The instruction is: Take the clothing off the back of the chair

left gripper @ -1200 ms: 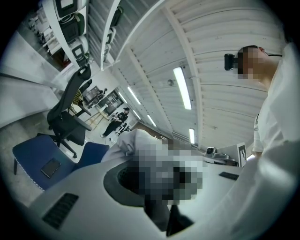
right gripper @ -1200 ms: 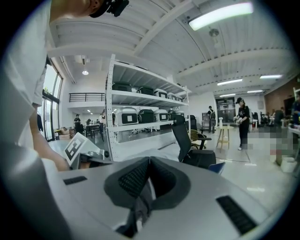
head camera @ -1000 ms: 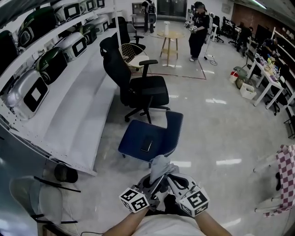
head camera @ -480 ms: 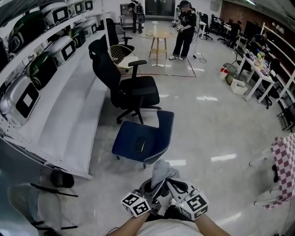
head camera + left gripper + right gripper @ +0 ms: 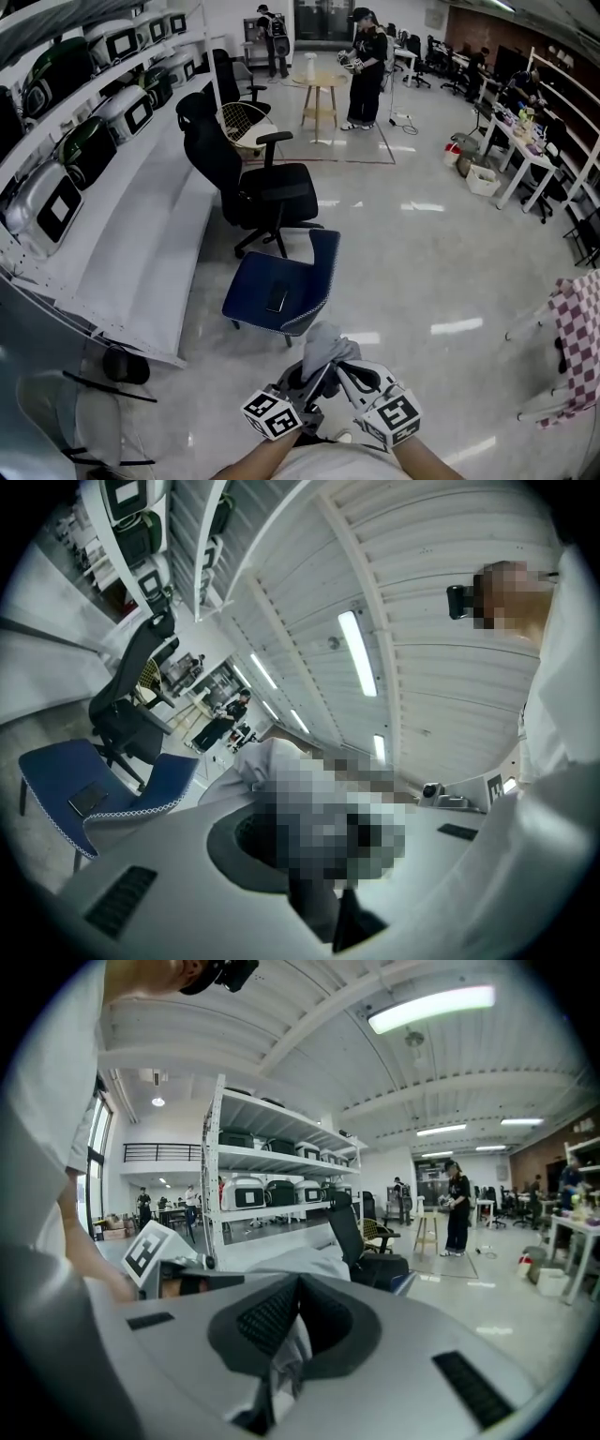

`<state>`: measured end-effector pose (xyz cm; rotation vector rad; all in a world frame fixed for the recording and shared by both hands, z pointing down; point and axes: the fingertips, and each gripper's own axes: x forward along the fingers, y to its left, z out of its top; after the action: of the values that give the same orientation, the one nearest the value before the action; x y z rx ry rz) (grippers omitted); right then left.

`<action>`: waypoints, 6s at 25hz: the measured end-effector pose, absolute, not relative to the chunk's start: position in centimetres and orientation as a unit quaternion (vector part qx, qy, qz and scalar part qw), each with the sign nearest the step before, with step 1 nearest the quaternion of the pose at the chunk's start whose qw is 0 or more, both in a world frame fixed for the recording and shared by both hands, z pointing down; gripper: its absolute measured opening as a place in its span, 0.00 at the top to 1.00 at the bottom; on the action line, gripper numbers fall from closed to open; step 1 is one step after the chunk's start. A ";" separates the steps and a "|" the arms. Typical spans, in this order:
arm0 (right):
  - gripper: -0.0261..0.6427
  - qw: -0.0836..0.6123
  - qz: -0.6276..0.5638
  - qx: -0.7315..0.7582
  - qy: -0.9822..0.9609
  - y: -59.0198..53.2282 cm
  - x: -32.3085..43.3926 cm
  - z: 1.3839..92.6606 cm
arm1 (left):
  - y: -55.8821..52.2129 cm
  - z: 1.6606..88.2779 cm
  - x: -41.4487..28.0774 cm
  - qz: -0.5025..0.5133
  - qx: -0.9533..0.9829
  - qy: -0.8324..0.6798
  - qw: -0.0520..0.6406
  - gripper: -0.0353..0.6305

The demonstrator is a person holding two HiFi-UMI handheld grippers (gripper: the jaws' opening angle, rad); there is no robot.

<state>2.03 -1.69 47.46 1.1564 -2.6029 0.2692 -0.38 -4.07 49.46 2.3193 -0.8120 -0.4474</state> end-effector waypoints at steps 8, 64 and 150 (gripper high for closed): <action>0.94 0.124 0.092 0.389 -0.908 1.0 5.1 46.6 | -0.8 48.7 2.3 -0.158 0.882 -0.323 0.306 0.80; 0.94 0.128 0.061 0.372 -0.917 4.9 0.3 45.7 | 3.3 48.1 -3.2 -0.186 0.871 -0.340 0.303 0.80; 0.94 0.129 0.079 0.374 -0.915 2.8 0.7 46.6 | 1.0 49.4 -2.3 -0.189 0.872 -0.316 0.323 0.80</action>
<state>0.67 2.78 46.58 1.0879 -2.6600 0.2290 -2.32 1.04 49.44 2.2880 -0.8298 -0.4970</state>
